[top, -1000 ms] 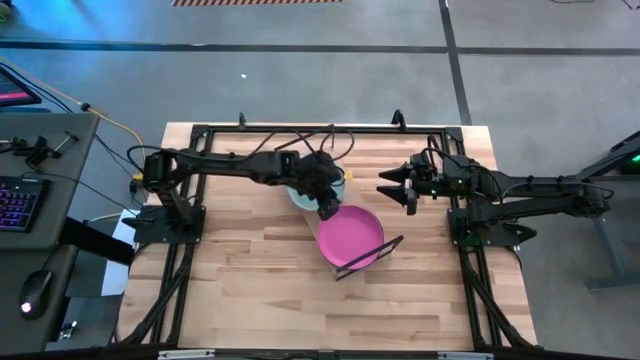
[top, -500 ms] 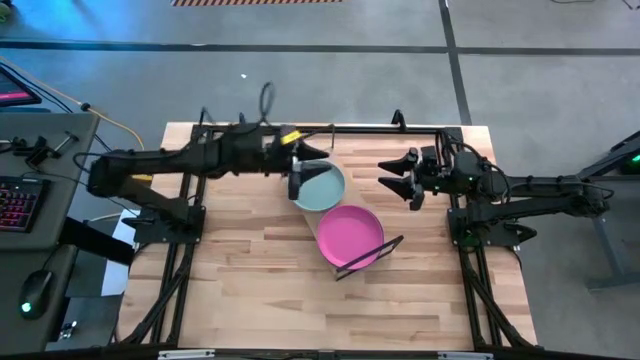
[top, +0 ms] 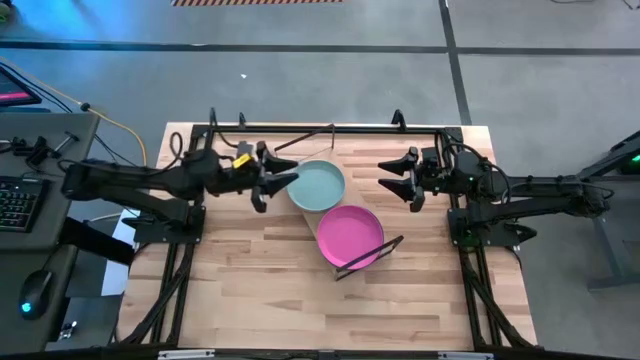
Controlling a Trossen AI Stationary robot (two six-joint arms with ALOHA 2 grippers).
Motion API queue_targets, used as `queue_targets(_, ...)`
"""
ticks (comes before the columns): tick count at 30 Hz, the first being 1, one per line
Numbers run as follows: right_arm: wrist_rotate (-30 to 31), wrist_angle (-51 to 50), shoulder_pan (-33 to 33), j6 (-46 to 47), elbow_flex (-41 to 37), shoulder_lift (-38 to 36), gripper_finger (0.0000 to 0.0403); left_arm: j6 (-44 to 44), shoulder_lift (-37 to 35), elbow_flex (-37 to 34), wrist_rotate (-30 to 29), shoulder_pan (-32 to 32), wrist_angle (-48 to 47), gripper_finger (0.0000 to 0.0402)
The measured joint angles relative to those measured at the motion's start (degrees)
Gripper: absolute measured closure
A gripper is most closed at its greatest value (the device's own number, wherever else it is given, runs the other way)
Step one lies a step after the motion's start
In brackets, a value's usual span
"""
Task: Place and stack plates onto a shelf
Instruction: Return to home position
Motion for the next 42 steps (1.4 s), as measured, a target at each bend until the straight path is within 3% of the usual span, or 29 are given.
queue_targets(11,0.0,0.0,0.0,-4.3,0.0,0.0,0.0148,1.2,-2.5,-0.9,-1.1,0.0,-2.1,0.0241)
queue_targets(42,0.0,0.1,0.0,-4.4,0.0,0.0,0.0148,1.5,-5.8,-0.9,-1.2,0.0,-4.1,0.0241)
